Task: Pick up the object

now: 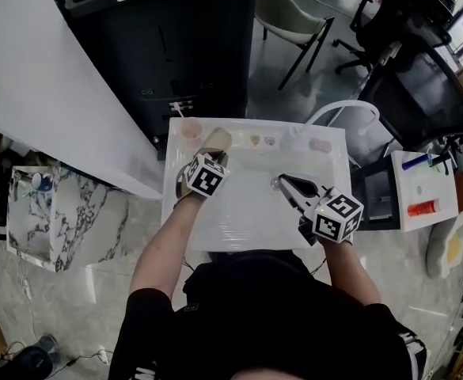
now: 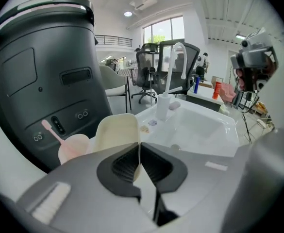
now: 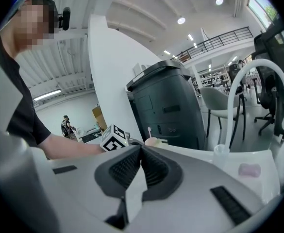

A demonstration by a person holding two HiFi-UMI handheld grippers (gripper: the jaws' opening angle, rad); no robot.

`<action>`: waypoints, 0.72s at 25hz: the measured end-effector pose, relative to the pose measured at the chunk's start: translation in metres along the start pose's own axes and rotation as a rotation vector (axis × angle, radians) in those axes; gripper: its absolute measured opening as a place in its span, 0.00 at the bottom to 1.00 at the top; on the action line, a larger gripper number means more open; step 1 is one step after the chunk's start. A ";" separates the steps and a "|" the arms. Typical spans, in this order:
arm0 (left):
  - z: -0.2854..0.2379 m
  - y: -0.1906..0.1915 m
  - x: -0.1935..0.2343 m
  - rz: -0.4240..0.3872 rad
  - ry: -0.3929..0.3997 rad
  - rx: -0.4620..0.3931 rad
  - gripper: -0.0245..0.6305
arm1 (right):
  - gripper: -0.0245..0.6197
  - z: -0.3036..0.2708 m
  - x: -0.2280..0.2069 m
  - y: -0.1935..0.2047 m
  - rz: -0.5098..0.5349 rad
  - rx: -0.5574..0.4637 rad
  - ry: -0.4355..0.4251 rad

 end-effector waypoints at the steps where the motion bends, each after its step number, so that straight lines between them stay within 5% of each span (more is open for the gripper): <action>1: 0.009 0.002 0.000 0.003 -0.003 -0.012 0.07 | 0.06 -0.001 0.003 0.000 0.002 -0.002 -0.001; 18: 0.149 0.036 0.023 0.173 -0.174 -0.184 0.07 | 0.06 -0.037 0.055 -0.033 0.114 -0.030 -0.162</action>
Point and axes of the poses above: the fingertips, and each gripper's own axes: z backward along the fingers, x to its left, y out of its underside, the point moved 1 cm from there along z, backward along the fingers, and after that the axes turned 2 degrees about -y, right-handed, at the moved point
